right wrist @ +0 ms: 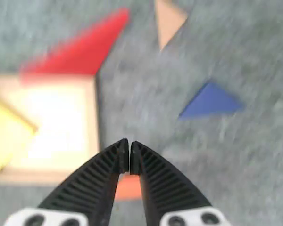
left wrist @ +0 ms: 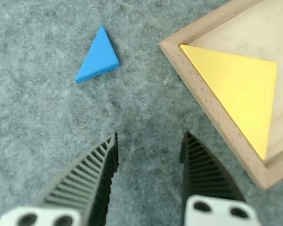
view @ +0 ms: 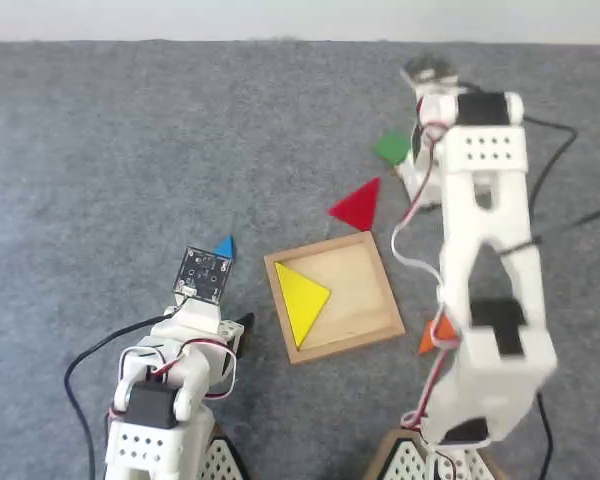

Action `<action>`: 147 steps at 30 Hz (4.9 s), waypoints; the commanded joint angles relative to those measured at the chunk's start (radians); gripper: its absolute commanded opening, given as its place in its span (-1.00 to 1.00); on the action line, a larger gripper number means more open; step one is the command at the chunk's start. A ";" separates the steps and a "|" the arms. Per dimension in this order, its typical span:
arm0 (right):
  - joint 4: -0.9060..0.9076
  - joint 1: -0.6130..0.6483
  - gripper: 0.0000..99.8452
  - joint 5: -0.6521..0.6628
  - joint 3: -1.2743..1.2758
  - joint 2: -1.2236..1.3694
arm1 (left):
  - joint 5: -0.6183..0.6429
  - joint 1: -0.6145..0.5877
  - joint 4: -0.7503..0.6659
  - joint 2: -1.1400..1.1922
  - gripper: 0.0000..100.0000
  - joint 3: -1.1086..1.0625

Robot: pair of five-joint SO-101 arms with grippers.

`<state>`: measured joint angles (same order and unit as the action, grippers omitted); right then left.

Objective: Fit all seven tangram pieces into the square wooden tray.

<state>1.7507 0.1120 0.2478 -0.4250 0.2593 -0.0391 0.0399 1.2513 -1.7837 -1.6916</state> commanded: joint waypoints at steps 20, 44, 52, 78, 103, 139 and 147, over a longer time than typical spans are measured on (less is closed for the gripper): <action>-0.705 0.226 -0.54 -0.700 0.066 0.231 | -0.002 0.005 -0.005 -0.008 -0.59 0.007; -0.447 0.260 -0.72 -0.712 -0.063 0.506 | -0.002 0.005 -0.005 -0.008 -0.59 0.007; -0.374 0.120 -0.81 -0.706 -0.063 0.479 | -0.002 0.005 -0.005 -0.008 -0.59 0.007; -0.001 -0.150 -0.90 -0.279 0.046 -0.012 | -0.002 0.005 -0.005 -0.008 -0.59 0.007; -0.743 0.035 -0.21 -0.937 0.876 -0.320 | -0.002 0.005 -0.005 -0.008 -0.59 0.007; -0.578 -0.068 -0.61 -0.802 0.559 -0.002 | -0.002 0.005 -0.005 -0.008 -0.59 0.007; -0.470 -0.061 -0.31 -0.724 0.411 0.007 | -0.002 0.005 -0.005 -0.008 -0.59 0.007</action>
<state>1.2428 0.0522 -0.5240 0.0813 0.2716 -0.0391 0.0399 1.2513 -1.7837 -1.6916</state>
